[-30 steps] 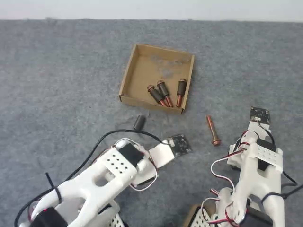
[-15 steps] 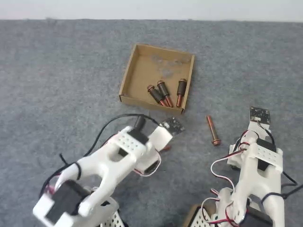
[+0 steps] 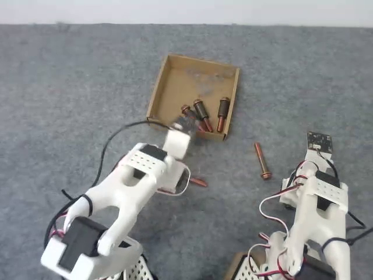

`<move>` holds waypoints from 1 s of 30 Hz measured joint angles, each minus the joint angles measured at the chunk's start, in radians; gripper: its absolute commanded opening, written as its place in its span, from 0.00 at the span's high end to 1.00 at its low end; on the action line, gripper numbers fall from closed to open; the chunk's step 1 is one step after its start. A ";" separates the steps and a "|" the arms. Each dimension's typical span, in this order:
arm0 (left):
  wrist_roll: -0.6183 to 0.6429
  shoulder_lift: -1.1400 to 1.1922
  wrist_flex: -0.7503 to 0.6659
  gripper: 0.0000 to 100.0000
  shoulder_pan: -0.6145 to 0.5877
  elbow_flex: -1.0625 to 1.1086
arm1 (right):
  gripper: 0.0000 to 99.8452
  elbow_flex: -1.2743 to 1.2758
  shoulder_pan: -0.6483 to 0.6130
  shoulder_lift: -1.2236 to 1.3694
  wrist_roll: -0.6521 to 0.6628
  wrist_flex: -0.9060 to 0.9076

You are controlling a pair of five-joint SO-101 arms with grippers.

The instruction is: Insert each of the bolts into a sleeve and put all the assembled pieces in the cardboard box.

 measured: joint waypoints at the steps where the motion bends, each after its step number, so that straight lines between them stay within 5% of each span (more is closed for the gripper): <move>1: 0.035 0.000 -0.005 0.97 -0.006 -0.011 | 0.99 0.000 0.000 0.000 0.000 0.000; 8: 0.100 0.037 -0.049 0.97 -0.014 -0.089 | 0.99 0.000 0.000 0.000 0.000 0.000; 12: 0.238 -0.011 -0.110 0.97 -0.014 -0.086 | 0.99 0.000 0.000 0.000 0.000 0.000; 25: 0.295 -0.410 -0.307 0.97 -0.014 0.230 | 0.99 0.000 -0.002 0.000 0.000 0.000; 30: 0.460 -0.416 -0.307 0.93 0.031 0.232 | 0.99 0.000 -0.002 0.000 0.000 0.000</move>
